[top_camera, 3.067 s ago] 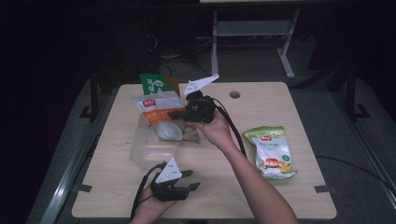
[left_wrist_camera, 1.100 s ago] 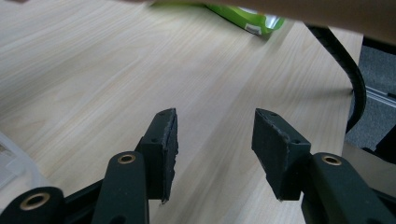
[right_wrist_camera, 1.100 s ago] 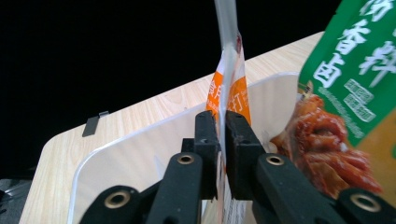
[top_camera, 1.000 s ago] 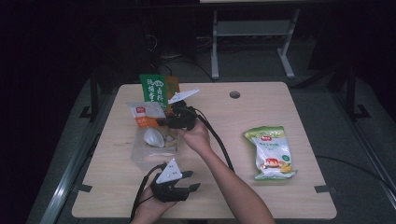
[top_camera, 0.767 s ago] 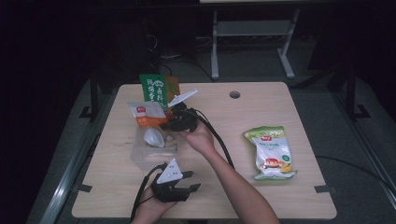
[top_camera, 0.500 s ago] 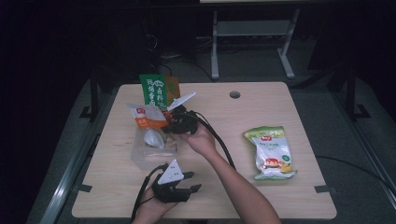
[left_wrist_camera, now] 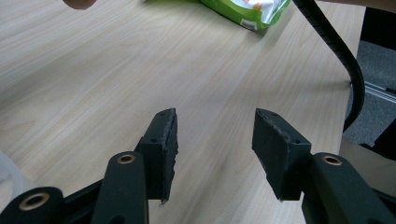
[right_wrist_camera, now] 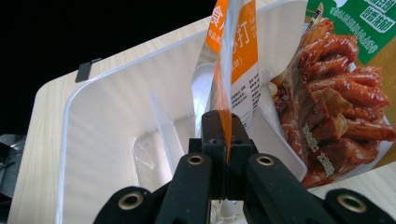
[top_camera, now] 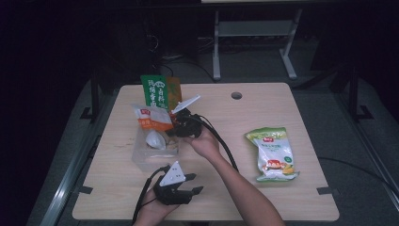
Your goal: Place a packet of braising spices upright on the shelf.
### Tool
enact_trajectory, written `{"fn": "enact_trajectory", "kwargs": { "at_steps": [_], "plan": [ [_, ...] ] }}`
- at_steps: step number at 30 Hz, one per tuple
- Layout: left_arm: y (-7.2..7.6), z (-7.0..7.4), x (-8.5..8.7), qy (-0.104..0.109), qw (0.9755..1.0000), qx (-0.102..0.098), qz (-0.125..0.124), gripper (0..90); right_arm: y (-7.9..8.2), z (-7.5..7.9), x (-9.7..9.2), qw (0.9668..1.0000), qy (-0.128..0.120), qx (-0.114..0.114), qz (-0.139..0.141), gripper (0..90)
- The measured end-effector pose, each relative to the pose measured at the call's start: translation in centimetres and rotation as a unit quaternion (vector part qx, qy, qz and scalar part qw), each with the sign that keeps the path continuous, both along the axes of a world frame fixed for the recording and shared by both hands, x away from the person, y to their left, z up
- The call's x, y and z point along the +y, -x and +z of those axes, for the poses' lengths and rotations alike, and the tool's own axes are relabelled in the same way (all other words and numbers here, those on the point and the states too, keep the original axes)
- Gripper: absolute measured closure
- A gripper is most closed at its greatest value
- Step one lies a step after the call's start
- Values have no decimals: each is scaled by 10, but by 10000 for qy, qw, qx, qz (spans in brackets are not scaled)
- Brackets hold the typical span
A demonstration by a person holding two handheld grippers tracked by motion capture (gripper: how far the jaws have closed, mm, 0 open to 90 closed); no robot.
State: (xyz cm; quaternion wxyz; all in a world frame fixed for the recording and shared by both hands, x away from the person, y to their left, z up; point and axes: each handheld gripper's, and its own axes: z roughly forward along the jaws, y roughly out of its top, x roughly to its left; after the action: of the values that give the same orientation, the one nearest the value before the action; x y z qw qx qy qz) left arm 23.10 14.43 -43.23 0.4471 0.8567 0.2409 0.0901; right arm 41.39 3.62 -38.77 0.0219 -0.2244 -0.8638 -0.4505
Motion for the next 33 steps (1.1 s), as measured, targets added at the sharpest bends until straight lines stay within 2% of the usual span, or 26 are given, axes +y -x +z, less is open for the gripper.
{"fn": "enact_trajectory", "kwargs": {
  "at_steps": [2,4,6,10,11,12,16,18,25,29,31,33],
  "plan": [
    [0,0,0,-1,10000,-10,-3,499,-1,0,0,10000,8,62,42,872],
    [0,0,0,-1,10000,-13,-3,498,-1,-2,2,9997,241,74,55,809],
    [0,0,0,-1,10000,-12,-2,498,-2,-7,4,9984,547,14,143,829],
    [0,0,0,0,10000,-23,4,498,-1,-10,6,9982,571,18,175,890],
    [0,0,0,1,10000,-21,2,499,0,-11,7,9982,582,96,126,895],
    [0,0,0,3,10000,-20,2,498,-1,-12,6,9981,595,27,169,896],
    [0,0,-1,8,10000,-15,1,498,-1,-14,6,9979,615,146,139,898],
    [0,0,-1,3,10000,-18,-9,498,-2,-18,5,9978,635,115,157,899],
    [1,-1,-3,-10,10000,-6,-31,498,-2,-25,3,9977,623,258,59,899],
    [1,-1,-3,-31,10000,-11,-34,497,-4,-25,1,9980,544,312,62,880],
    [0,-1,-2,-24,10000,-14,-18,490,-5,-24,-1,9986,428,307,92,844],
    [0,-1,-2,-27,10000,-9,-2,486,-5,-19,-4,9987,408,296,5,799]
  ]
}}
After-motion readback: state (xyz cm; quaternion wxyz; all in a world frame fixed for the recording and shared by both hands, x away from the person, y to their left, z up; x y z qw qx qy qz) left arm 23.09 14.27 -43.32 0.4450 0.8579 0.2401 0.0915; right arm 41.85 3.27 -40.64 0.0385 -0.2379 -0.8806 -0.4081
